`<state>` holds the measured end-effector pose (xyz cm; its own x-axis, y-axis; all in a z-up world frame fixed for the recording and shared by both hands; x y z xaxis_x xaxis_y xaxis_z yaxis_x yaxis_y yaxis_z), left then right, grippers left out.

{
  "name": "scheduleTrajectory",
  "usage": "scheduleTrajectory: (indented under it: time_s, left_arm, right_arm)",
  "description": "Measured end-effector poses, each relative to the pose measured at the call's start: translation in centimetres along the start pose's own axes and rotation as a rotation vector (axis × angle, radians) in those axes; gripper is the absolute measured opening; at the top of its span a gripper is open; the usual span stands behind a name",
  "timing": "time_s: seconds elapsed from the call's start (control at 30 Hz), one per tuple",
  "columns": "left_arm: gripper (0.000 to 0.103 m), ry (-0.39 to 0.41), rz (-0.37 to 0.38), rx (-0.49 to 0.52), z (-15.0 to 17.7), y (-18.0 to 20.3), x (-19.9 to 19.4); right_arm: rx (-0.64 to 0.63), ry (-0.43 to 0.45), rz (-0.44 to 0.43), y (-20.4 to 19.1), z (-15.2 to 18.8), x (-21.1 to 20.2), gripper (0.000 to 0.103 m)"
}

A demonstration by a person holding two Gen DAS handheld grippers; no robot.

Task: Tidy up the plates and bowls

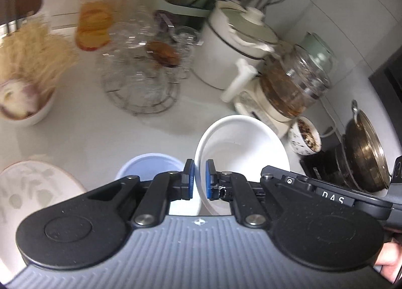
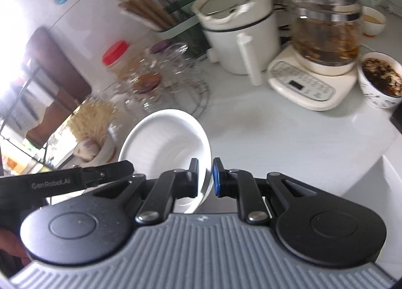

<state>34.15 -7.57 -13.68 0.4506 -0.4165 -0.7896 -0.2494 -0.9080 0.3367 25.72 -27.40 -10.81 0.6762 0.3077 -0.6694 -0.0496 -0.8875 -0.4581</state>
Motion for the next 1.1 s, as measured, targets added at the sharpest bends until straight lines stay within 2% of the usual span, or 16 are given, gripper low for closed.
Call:
scheduleTrajectory:
  time_s: [0.3,0.43,0.8,1.03,1.07,1.1]
  left_arm:
    - [0.010,0.007,-0.069,-0.111,1.4,-4.7,-1.1]
    - [0.010,-0.005,-0.093,-0.127,1.8,-5.8,-0.4]
    - [0.010,-0.094,-0.118,-0.107,2.5,-7.0,2.6]
    - [0.011,-0.118,-0.133,-0.098,2.5,-7.3,3.0]
    - [0.015,-0.123,-0.133,-0.098,2.5,-7.4,3.0]
    - [0.025,-0.127,-0.134,-0.103,2.5,-7.5,3.0]
  right_arm:
    - [-0.091,-0.091,-0.048,-3.3,1.0,3.5,0.014]
    - [-0.111,-0.118,-0.044,-3.7,1.5,4.9,0.014]
    - [-0.076,-0.181,-0.025,-2.5,2.8,7.6,0.016]
    - [-0.063,-0.151,-0.021,-2.3,2.4,7.7,0.016]
    - [-0.059,-0.147,-0.019,-2.2,2.3,7.6,0.017]
    - [-0.058,-0.141,-0.018,-2.2,2.2,7.6,0.017]
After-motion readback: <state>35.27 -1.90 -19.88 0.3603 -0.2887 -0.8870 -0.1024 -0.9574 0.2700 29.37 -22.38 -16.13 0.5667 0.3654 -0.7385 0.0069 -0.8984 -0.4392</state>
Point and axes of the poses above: each gripper's, at about its wrist camera, not at the fingertips, and x roughly the way its jaws point, y to its right, z to its underside, the point moved 4 cm from there along x, roughly the way its jaws point, and after that the axes turned 7 degrees about -z, right-handed, at the moved point
